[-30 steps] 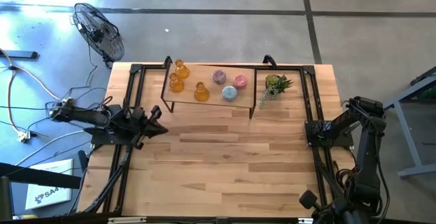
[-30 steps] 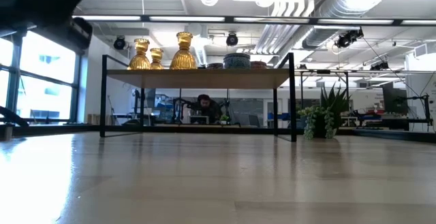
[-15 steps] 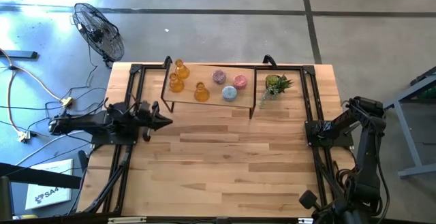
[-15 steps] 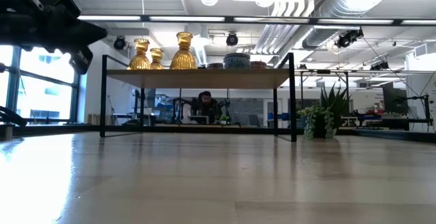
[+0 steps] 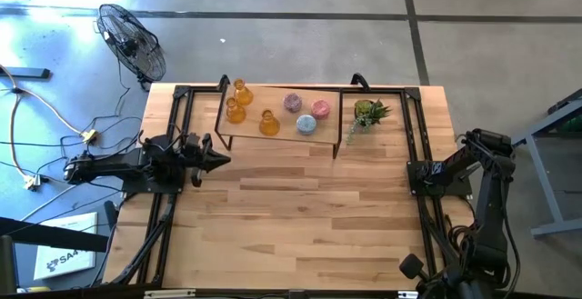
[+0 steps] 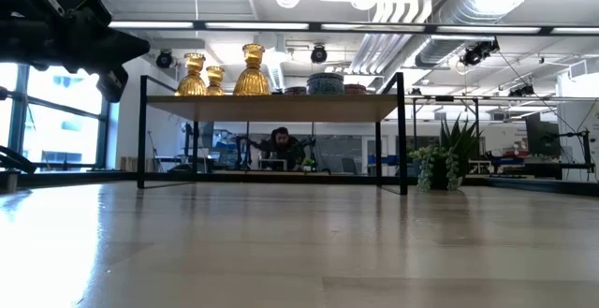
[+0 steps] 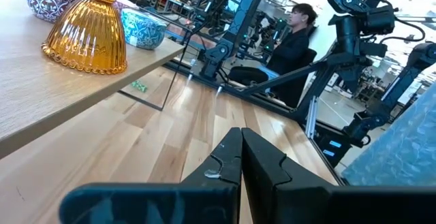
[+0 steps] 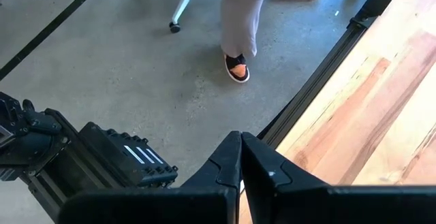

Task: Pick & Place candle stick holders
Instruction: Return to Home Position

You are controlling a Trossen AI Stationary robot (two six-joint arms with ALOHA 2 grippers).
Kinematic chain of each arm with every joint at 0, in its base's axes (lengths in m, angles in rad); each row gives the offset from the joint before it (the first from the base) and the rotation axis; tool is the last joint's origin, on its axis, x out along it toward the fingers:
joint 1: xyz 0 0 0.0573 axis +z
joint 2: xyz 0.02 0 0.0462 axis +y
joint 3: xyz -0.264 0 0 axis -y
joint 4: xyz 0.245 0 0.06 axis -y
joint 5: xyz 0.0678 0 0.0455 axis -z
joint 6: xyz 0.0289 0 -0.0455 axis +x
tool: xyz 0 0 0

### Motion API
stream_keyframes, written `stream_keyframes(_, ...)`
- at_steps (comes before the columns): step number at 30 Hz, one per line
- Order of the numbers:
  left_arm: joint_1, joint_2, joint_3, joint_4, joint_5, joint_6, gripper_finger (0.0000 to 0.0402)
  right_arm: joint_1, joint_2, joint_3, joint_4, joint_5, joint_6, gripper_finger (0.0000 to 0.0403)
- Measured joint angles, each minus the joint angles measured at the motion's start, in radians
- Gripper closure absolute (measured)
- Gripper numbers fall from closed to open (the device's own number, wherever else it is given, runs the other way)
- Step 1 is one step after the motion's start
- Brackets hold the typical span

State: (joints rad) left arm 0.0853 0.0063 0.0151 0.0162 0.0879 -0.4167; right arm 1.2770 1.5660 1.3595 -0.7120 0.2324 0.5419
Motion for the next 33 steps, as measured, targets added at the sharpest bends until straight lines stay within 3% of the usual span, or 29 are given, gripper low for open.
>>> stream_keyframes(18,0.000,0.000,0.000,0.000,-0.001,0.000,0.0400,0.000,0.000,0.000,0.000,0.000,0.000,0.0398)
stream_keyframes(21,0.000,0.000,0.000,0.000,-0.001,0.000,0.0400,-0.003,-0.001,0.000,0.000,0.044,-0.049,0.0398)
stream_keyframes(24,0.000,0.000,0.000,0.000,-0.001,0.000,0.0400,-0.018,-0.002,0.000,0.024,0.222,-0.188,0.0401)
stream_keyframes(29,0.000,0.000,0.000,0.000,-0.002,0.000,0.0400,-0.064,-0.002,0.000,0.180,0.698,-0.422,0.0400)
stream_keyframes(33,0.000,0.000,0.000,0.000,-0.002,0.000,0.0400,-0.108,-0.003,0.000,0.347,1.014,-0.548,0.0402)
